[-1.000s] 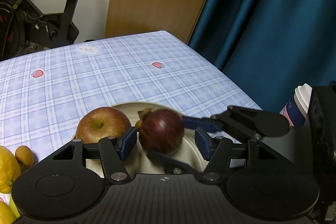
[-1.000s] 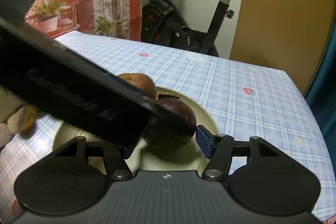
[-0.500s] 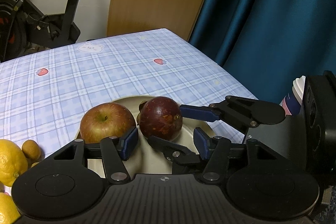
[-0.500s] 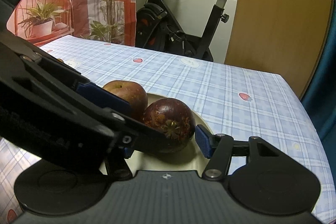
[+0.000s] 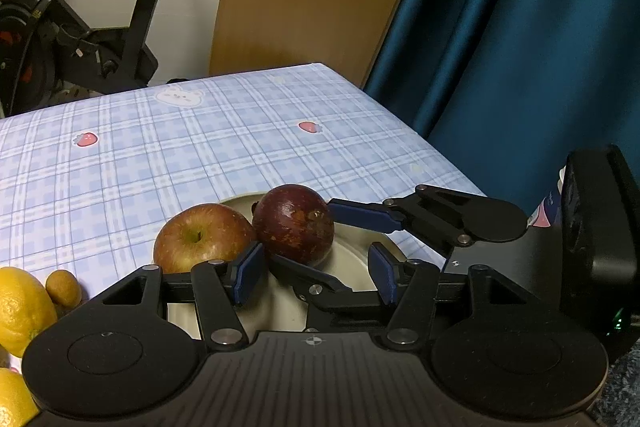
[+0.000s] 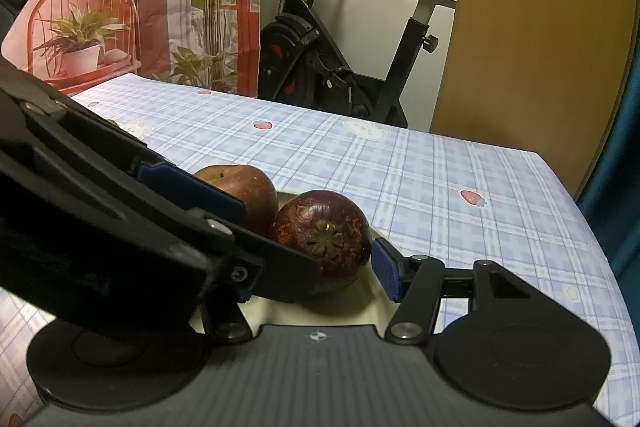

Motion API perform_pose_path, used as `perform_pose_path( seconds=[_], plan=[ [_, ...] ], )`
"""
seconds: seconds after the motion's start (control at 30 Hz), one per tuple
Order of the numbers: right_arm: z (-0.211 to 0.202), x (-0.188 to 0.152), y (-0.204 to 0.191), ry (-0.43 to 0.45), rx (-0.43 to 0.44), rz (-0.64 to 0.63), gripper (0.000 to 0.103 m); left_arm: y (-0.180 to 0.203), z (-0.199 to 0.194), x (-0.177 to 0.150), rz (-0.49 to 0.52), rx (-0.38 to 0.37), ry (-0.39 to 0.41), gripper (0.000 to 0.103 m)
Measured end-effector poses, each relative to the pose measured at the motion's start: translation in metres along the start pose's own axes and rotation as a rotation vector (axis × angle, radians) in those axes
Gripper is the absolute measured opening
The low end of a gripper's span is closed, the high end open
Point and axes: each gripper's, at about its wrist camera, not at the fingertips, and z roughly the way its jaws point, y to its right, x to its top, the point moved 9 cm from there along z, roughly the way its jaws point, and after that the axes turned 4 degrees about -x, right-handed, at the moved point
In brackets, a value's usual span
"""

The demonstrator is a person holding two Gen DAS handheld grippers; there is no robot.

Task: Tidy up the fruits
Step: 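Lower the mangosteen onto the plate and open the left tool, then move the left tool to the brown-skinned orange and close around it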

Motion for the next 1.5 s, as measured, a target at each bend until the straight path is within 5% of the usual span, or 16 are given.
perform_pose_path(
  seconds=[0.8,1.2,1.5],
  plan=[
    [-0.035,0.0,-0.015,0.003,-0.022,0.032,0.063,-0.038,-0.069,0.0,-0.069,0.098,0.103,0.061],
    [-0.054,0.028,-0.064,0.048,0.09,0.065,0.063,-0.129,-0.159,-0.01,-0.127,0.239,0.159,0.06],
    [-0.045,0.04,-0.115,0.033,0.195,0.023,0.062,-0.152,-0.186,-0.03,-0.131,0.283,0.149,0.06]
  ],
)
